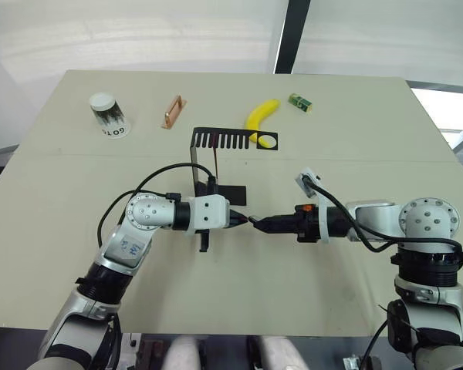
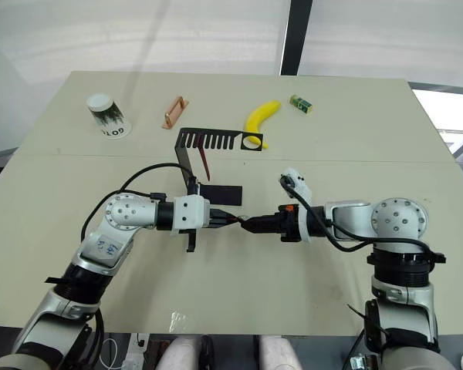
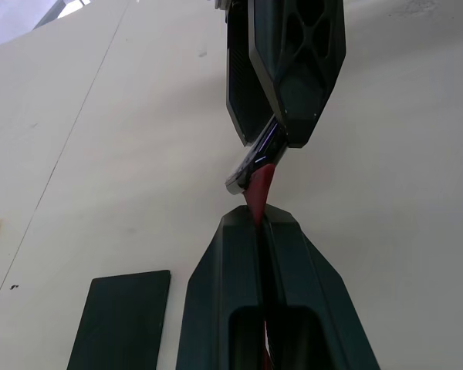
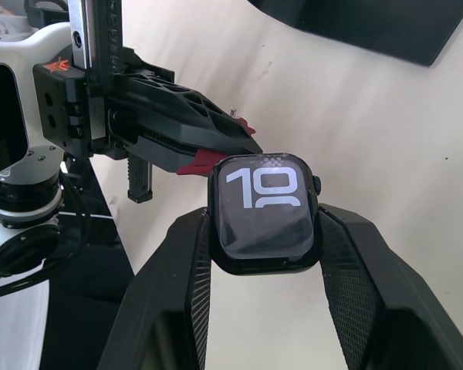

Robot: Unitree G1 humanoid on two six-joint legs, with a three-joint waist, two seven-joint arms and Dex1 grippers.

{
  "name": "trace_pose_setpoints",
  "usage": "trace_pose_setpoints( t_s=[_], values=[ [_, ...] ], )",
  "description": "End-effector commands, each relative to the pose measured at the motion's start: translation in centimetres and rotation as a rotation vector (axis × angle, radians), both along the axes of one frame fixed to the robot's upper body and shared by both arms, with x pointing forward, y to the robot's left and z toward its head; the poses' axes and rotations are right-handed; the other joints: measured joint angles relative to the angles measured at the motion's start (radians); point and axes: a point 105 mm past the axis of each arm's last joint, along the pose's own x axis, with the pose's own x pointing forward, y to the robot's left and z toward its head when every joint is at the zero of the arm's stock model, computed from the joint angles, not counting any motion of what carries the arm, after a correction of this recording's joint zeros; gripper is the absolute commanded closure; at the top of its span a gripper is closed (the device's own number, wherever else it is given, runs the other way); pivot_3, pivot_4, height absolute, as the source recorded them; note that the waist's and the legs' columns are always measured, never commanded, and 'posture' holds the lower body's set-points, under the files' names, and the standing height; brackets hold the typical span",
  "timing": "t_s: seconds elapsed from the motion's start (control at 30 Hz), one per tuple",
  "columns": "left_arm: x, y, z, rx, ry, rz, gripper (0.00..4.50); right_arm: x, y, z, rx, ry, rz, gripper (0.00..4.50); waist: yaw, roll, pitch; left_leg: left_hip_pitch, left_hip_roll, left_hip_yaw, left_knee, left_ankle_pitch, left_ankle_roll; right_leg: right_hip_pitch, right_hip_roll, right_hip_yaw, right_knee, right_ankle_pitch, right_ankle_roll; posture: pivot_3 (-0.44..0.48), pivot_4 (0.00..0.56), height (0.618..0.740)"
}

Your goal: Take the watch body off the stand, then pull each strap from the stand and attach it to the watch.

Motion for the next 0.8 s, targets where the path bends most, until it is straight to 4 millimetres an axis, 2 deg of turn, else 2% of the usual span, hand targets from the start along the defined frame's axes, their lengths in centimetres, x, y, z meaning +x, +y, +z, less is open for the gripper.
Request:
trace_pose_setpoints(
  t_s=[0.03, 0.8],
  values=[
    [-0.77, -1.66, 1.53, -0.040, -0.063, -0.064, 4.50, -1.19, 1.44, 1.11, 0.038, -0.044, 0.100, 2.98, 0.000, 0.000, 0.000, 0.000, 0.000, 0.000, 0.000, 0.000, 0.000, 0.000, 0.000, 0.000, 0.000, 0.000, 0.000, 0.000, 0.150, 0.740],
    [-0.68, -1.89, 1.96, -0.047, -0.066, -0.071, 4.50, -1.45, 1.84, 1.45, 0.077, -0.032, 0.124, 2.98, 0.000, 0.000, 0.000, 0.000, 0.000, 0.000, 0.000, 0.000, 0.000, 0.000, 0.000, 0.000, 0.000, 0.000, 0.000, 0.000, 0.150, 0.740]
  ],
)
